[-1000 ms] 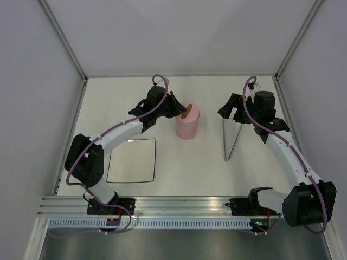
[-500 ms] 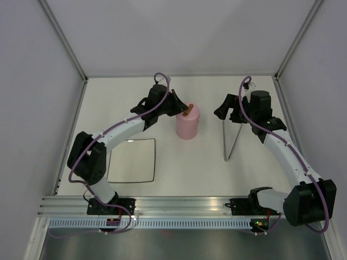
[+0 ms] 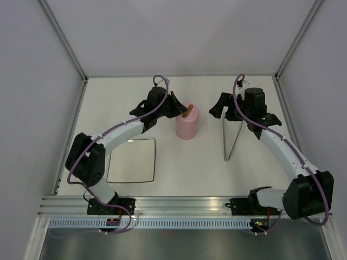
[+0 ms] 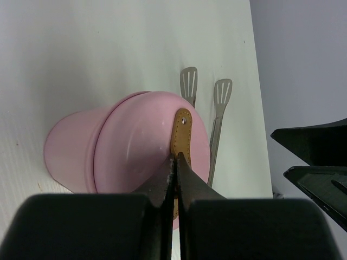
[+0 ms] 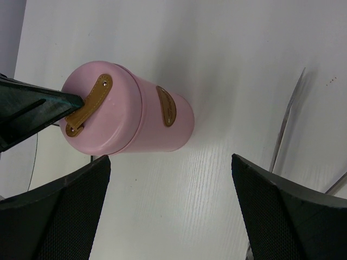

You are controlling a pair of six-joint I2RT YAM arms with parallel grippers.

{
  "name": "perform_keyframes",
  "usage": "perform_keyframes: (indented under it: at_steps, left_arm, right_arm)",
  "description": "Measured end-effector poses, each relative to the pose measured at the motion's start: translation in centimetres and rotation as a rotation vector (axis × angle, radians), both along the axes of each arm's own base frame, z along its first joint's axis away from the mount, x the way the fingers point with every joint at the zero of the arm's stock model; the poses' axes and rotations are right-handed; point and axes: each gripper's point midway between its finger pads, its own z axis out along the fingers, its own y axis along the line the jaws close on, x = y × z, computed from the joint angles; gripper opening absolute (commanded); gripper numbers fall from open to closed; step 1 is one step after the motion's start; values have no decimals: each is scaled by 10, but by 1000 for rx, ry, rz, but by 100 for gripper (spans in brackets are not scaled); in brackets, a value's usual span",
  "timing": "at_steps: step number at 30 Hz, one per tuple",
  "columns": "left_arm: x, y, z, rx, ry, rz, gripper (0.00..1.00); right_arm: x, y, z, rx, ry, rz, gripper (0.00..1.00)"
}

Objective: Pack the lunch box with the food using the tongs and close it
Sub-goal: Close the box lid on the packing box.

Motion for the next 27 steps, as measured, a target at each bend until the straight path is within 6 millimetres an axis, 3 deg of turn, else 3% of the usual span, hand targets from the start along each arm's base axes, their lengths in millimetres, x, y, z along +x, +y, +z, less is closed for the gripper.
perform_keyframes:
  at_steps: [11, 27]
  left_arm:
    - [-3, 4, 6, -9, -13, 10, 2]
    - [-3, 9, 6, -9, -13, 33, 2]
  right_arm:
    - [4, 16, 4, -6, -11, 44, 97]
    - [2, 23, 0, -12, 0, 61, 97]
